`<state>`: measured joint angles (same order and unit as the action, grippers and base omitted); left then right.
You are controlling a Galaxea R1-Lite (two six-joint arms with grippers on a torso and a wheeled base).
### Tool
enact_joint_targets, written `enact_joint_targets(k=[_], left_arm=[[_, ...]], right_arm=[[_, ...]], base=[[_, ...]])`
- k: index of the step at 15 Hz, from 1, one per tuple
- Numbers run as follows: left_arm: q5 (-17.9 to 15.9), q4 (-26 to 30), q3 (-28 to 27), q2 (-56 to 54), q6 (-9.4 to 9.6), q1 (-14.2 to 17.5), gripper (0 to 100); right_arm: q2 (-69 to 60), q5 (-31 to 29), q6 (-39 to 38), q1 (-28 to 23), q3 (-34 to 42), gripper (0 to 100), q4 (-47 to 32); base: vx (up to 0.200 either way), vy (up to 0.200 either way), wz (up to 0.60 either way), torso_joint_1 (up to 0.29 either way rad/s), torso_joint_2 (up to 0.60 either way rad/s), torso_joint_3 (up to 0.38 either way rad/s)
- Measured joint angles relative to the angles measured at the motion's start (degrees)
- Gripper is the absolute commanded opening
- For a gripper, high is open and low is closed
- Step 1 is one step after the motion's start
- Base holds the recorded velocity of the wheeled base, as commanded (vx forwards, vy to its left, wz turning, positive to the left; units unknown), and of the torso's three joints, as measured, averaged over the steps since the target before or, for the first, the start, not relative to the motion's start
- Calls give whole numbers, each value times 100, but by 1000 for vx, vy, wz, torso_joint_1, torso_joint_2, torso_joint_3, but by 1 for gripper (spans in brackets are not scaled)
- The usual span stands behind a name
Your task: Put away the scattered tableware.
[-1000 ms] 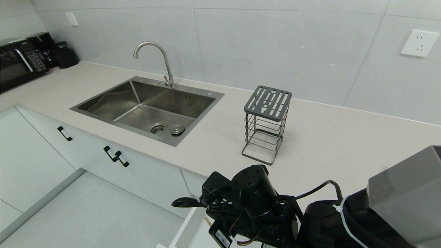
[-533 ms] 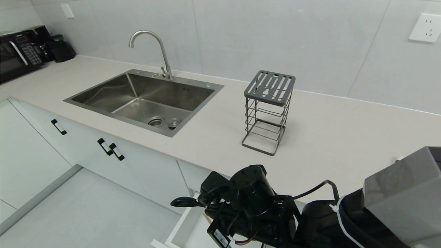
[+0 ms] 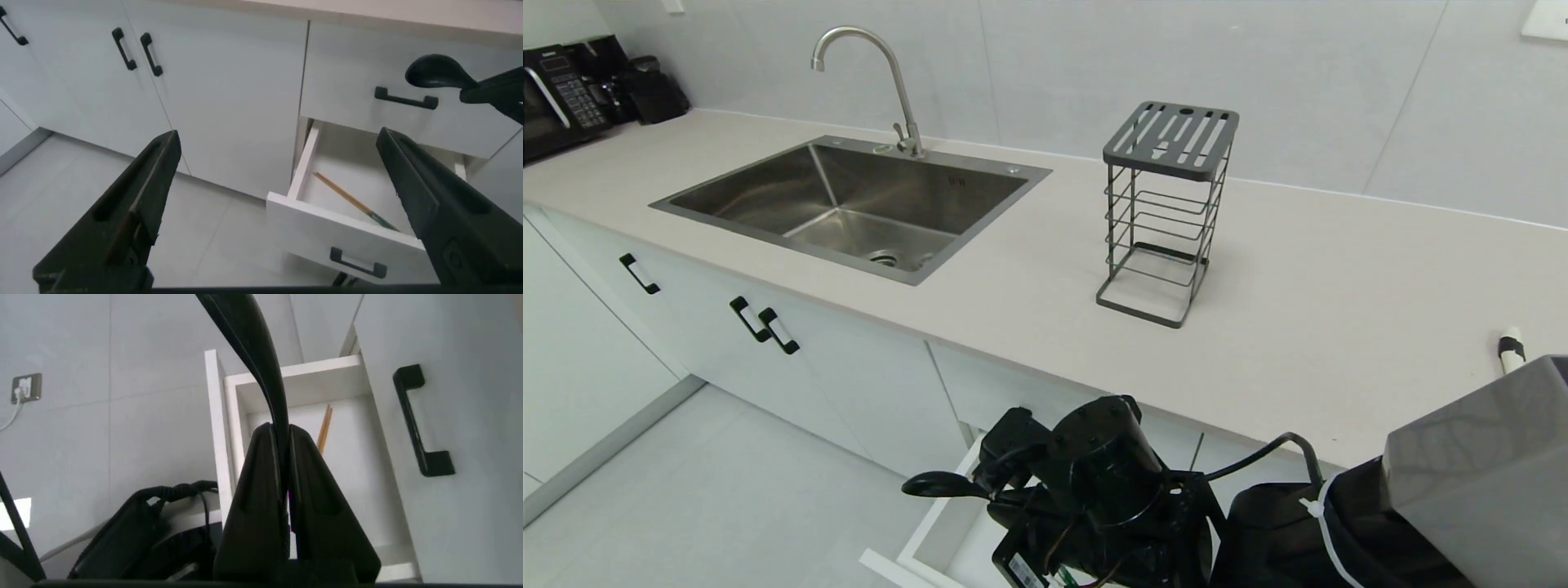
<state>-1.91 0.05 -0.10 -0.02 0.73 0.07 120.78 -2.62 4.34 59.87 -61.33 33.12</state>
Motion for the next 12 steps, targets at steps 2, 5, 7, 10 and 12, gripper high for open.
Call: enact_joint_targets(k=[2,5,7,10,12], left_arm=[[-2,-10,0,0,0,0,100],[-2,-5,0,0,-2,0,100],[-2,-7,0,0,-2,0,100],[-2,-5,0,0,0,0,100],[-2,-2,0,0,0,0,100]], right_arm=[[-2,-5,1,41,-74,0,-9],[-2,-2,4,57,-129,0,-85],[2,-2,4,57,-206,0,-143],[39,-2,11,57,-333,0,-197],[74,0,12,52,-369,0,-197]], base=[[0,0,0,-266,513,242],[0,0,0,-250,494,238],[0,0,0,-246,481,224],[0,0,0,-248,478,212],[0,0,0,-244,435,198]])
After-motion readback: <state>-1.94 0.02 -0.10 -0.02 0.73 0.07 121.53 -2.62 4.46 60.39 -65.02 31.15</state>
